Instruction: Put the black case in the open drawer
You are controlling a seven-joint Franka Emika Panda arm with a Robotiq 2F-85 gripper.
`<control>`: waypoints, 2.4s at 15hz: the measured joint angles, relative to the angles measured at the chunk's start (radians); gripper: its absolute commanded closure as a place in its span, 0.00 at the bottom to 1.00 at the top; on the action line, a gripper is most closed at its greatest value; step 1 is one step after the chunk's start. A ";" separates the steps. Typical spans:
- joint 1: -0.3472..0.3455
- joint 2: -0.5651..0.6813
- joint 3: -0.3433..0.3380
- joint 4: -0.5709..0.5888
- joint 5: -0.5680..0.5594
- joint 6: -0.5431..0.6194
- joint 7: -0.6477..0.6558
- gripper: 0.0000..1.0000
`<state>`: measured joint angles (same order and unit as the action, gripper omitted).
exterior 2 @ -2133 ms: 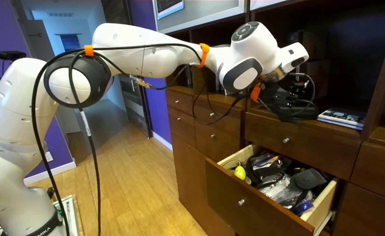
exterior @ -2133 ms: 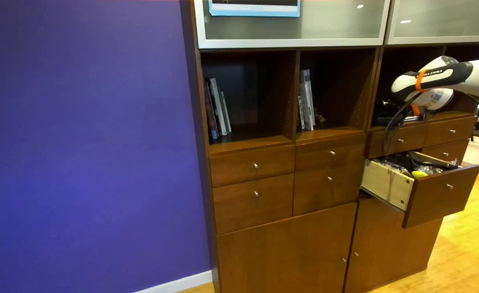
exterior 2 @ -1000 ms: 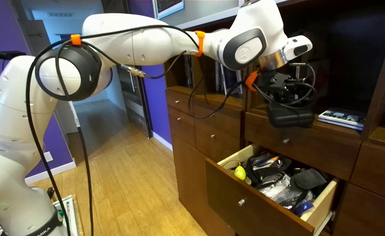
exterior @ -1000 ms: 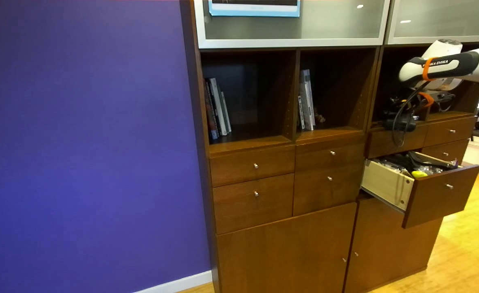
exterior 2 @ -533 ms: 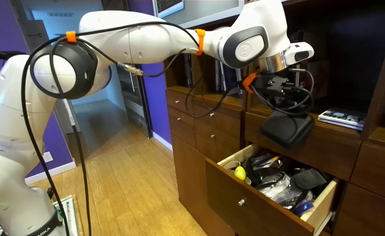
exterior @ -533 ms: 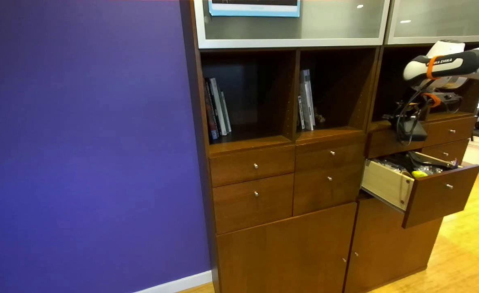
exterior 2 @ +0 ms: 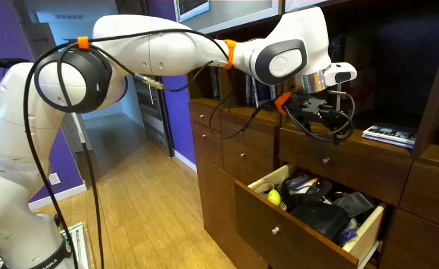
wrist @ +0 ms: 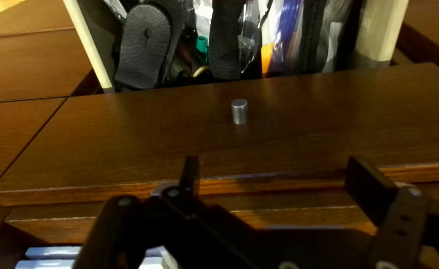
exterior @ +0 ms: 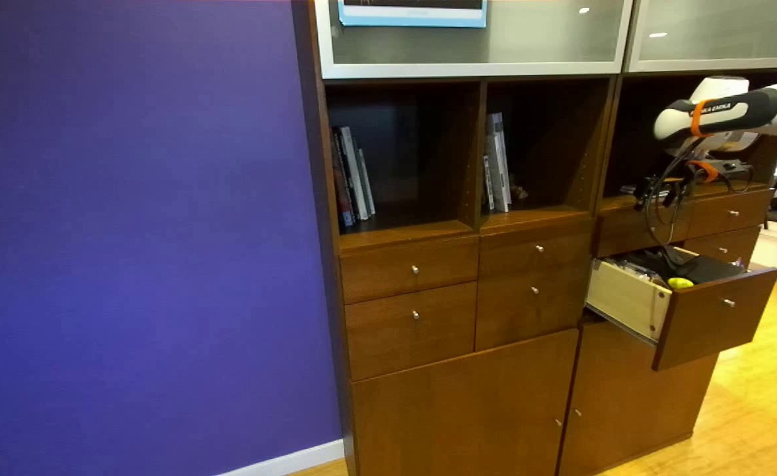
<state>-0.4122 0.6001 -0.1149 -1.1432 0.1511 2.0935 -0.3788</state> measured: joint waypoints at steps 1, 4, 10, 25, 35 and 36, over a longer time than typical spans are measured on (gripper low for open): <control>0.001 0.000 -0.001 -0.003 0.000 -0.002 0.003 0.00; 0.003 -0.003 -0.005 -0.007 0.000 -0.025 0.037 0.00; 0.020 -0.065 -0.063 -0.080 -0.011 0.029 0.256 0.00; 0.166 -0.194 -0.304 -0.505 -0.257 0.398 0.902 0.00; 0.167 -0.099 -0.316 -0.476 -0.284 0.290 0.930 0.00; 0.167 -0.080 -0.322 -0.466 -0.289 0.290 0.942 0.00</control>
<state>-0.2450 0.5198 -0.4371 -1.6092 -0.1379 2.3831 0.5634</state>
